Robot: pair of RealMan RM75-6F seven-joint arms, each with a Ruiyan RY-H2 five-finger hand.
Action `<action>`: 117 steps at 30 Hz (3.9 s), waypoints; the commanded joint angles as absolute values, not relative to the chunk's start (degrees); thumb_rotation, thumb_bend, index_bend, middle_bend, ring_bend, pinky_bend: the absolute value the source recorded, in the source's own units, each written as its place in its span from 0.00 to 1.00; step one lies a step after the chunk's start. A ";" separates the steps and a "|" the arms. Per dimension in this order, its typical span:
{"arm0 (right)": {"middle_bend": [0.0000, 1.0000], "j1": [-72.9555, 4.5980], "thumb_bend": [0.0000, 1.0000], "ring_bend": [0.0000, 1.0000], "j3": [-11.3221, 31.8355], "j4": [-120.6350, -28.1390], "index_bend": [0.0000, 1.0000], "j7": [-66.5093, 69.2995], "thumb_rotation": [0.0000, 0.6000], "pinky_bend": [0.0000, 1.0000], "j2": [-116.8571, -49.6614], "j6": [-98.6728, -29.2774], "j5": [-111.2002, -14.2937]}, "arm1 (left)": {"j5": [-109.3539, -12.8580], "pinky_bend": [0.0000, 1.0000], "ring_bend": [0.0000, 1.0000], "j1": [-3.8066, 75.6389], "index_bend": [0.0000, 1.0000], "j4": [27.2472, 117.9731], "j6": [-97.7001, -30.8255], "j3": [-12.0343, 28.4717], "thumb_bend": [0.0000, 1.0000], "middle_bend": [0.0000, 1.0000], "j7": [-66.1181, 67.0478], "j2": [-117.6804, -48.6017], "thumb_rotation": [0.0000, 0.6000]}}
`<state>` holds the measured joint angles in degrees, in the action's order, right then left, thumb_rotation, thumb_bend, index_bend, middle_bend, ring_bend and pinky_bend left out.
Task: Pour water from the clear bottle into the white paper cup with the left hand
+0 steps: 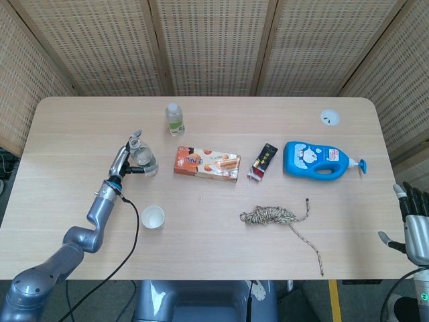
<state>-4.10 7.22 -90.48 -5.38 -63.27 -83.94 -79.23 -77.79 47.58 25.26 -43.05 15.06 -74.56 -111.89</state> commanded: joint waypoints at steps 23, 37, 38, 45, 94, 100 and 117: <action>0.00 -4.19 0.00 0.00 6.98 -90.16 0.00 -5.04 1.00 0.00 -63.46 -84.15 -79.61 | -75.91 0.46 0.36 47.68 0.61 23.86 -44.06 16.76 0.49 0.53 -78.51 -111.69 1.00; 0.00 -3.78 0.00 0.00 6.26 -91.23 0.00 -5.23 1.00 0.00 -63.15 -85.40 -81.45 | -88.39 0.47 0.37 43.90 0.62 38.08 -51.48 4.89 0.49 0.54 -72.16 -92.46 1.00; 0.00 -3.70 0.00 0.00 6.19 -91.42 0.00 -5.09 1.00 0.00 -63.06 -85.63 -81.75 | -90.13 0.47 0.37 43.09 0.62 39.57 -52.21 2.85 0.49 0.54 -69.20 -89.67 1.00; 0.00 -3.38 0.00 0.00 5.86 -91.47 0.00 -3.87 1.00 0.00 -62.63 -86.02 -82.44 | -92.69 0.47 0.39 40.49 0.62 52.35 -51.99 -2.53 0.49 0.54 -60.00 -78.65 1.00; 0.00 -1.81 0.00 0.00 5.11 -91.96 0.00 1.00 1.00 0.00 -60.79 -88.89 -85.70 | -69.43 0.47 0.39 45.97 0.62 79.80 -35.68 -0.89 0.50 0.53 10.30 -74.25 1.00; 0.00 -1.75 0.00 0.00 5.11 -91.86 0.00 1.52 1.00 0.00 -60.62 -88.94 -85.78 | -66.74 0.47 0.39 46.40 0.62 80.94 -36.90 -1.22 0.50 0.53 15.85 -74.73 1.00; 0.00 -1.51 0.00 0.00 5.20 -91.95 0.00 2.30 1.00 0.00 -60.27 -89.27 -85.80 | -62.84 0.47 0.39 47.23 0.62 84.12 -41.24 -2.66 0.50 0.53 28.21 -74.53 1.00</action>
<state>-1.51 5.20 -91.95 2.30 -60.28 -89.26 -85.81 -62.96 47.10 83.89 -40.79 -2.43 27.40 -74.47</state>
